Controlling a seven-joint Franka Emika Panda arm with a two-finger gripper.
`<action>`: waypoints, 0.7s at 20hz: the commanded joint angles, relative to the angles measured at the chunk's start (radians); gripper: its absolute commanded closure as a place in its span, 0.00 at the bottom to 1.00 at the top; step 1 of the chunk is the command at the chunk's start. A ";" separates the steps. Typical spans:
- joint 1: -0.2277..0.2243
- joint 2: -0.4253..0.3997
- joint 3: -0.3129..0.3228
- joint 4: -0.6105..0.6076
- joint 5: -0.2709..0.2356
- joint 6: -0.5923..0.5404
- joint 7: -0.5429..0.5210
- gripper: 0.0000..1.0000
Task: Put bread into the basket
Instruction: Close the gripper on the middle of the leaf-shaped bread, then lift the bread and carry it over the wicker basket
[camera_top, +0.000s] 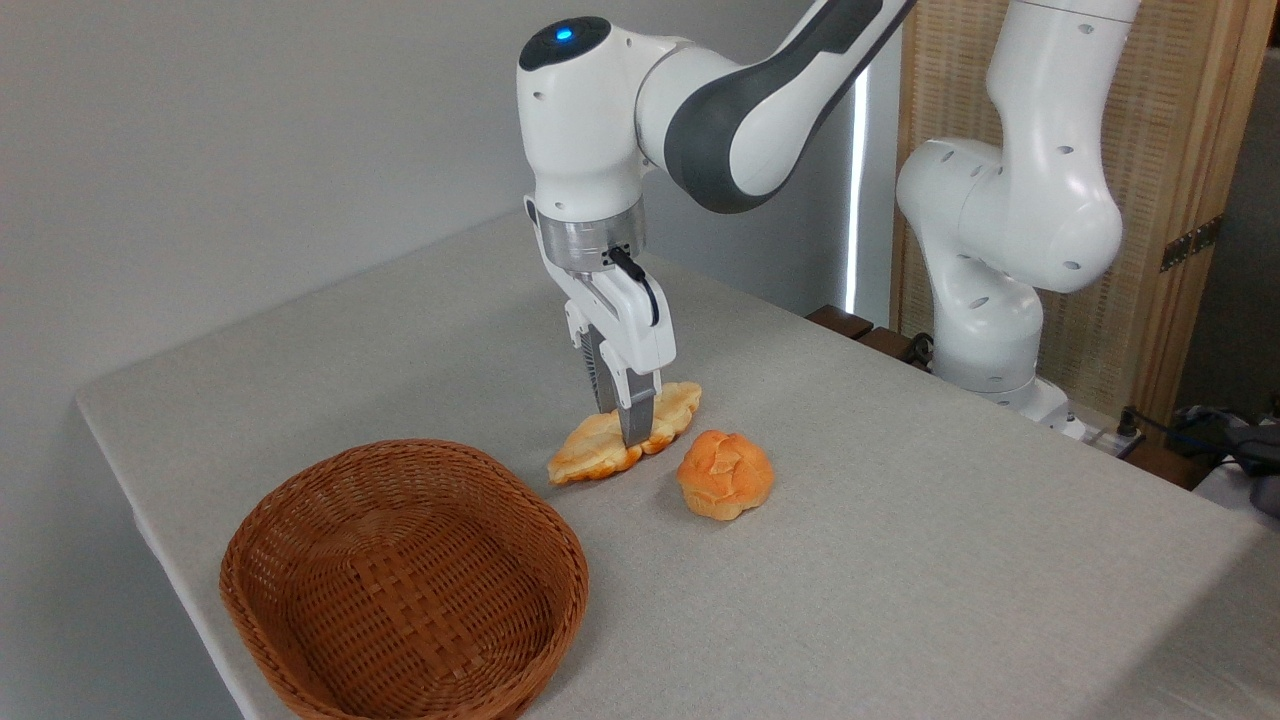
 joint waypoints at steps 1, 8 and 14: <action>-0.006 0.000 0.005 -0.008 -0.008 0.016 0.021 0.54; -0.009 -0.006 0.007 0.096 -0.043 -0.075 0.007 0.54; -0.009 0.017 0.030 0.260 -0.056 -0.218 0.007 0.53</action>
